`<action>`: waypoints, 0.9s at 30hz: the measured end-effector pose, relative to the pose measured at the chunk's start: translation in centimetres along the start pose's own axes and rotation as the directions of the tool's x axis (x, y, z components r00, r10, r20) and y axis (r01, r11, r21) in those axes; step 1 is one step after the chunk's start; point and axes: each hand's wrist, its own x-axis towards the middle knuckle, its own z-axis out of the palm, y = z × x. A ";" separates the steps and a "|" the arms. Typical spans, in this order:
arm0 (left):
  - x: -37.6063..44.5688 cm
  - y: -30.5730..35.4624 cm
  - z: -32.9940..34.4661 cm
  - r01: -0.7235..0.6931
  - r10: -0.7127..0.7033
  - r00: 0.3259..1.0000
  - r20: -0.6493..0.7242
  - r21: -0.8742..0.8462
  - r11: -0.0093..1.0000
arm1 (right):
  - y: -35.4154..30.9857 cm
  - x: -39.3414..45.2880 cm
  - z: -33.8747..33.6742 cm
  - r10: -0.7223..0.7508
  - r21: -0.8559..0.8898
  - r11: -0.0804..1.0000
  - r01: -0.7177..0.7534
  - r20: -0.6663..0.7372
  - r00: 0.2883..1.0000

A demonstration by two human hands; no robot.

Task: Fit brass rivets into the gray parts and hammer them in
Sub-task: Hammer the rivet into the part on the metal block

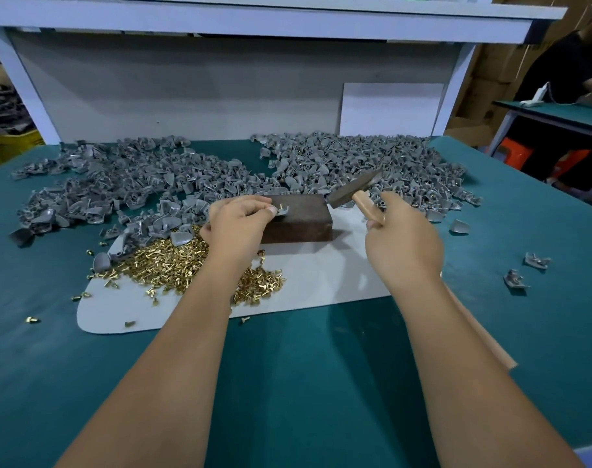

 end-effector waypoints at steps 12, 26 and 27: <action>-0.1 -0.2 0.5 -0.056 0.083 0.993 -0.084 0.286 0.957 | -2.5 -1.1 -0.5 -0.317 -0.079 0.948 0.307 -0.203 0.926; 0.4 -0.5 0.8 -0.009 0.056 0.989 -0.136 0.320 0.948 | -3.6 -2.7 -0.5 -0.544 -0.397 0.789 0.469 -0.099 0.833; 0.4 -0.5 0.8 -0.014 0.060 0.989 -0.137 0.314 0.949 | -3.7 -2.7 -0.5 -0.525 -0.390 0.801 0.454 -0.093 0.846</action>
